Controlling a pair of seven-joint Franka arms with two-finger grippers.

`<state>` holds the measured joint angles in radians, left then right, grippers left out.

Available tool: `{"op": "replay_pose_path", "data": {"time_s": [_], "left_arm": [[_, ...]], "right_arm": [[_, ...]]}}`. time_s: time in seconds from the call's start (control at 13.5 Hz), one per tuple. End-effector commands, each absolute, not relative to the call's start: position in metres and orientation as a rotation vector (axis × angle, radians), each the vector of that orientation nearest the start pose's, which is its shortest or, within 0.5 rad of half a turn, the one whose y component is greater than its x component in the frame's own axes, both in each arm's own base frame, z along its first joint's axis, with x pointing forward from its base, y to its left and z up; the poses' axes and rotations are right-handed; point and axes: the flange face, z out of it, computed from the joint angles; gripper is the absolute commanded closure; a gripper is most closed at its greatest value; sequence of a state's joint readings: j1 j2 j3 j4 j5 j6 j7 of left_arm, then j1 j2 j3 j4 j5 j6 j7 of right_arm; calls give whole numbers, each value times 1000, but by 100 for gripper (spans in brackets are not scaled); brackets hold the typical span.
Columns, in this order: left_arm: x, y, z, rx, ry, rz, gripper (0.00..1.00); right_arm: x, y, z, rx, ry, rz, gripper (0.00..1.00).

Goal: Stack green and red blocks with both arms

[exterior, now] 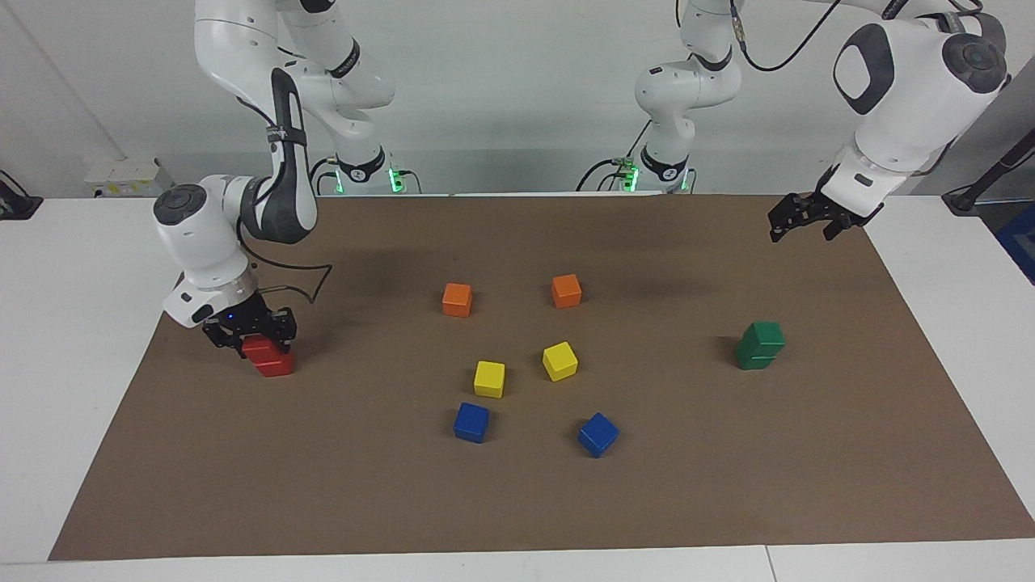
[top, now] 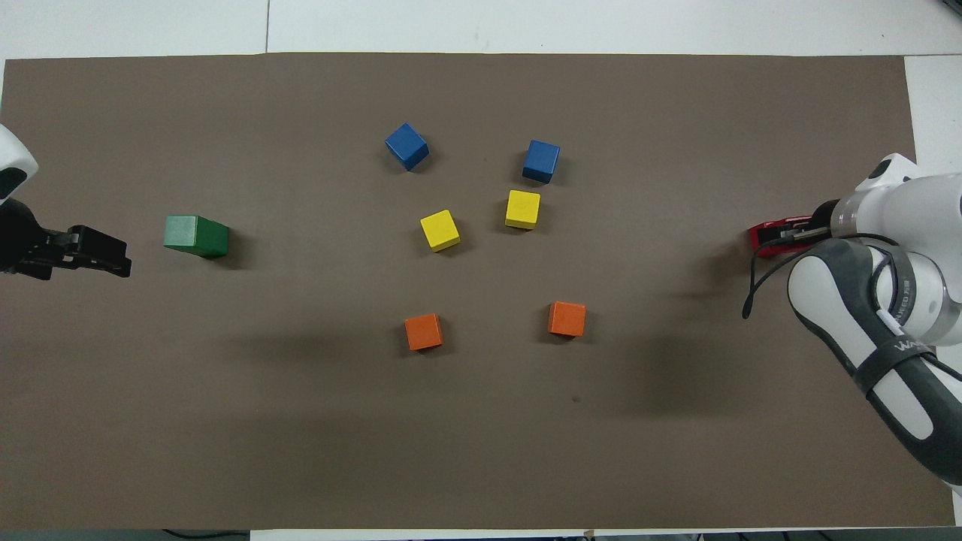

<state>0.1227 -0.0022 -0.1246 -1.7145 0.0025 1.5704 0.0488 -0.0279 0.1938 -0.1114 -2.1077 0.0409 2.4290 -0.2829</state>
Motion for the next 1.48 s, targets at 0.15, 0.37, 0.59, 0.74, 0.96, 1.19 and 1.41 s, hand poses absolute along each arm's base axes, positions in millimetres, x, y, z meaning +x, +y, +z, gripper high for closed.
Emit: {"op": "replay_pose_path", "data": {"time_s": [0.15, 0.37, 0.59, 0.74, 0.96, 1.19, 1.41], "left_arm": [[516, -8, 551, -3125, 76, 249, 0], [526, -13, 554, -3131, 99, 158, 0], [526, -10, 553, -3134, 92, 152, 0], [527, -10, 547, -3136, 95, 188, 0], [528, -19, 562, -3139, 116, 174, 0], [530, -38, 570, -3142, 162, 179, 0], [529, -38, 570, -3141, 152, 198, 0]], "right_arm": [[606, -56, 455, -3116, -258, -50, 0], [591, -45, 537, -3119, -307, -3, 0], [560, -33, 579, -3109, -285, 27, 0], [544, -30, 592, -3108, -214, 84, 0], [533, -23, 596, -3109, -189, 138, 0], [531, -22, 592, -3114, -192, 156, 0], [532, -15, 591, -3159, -228, 146, 0]]}}
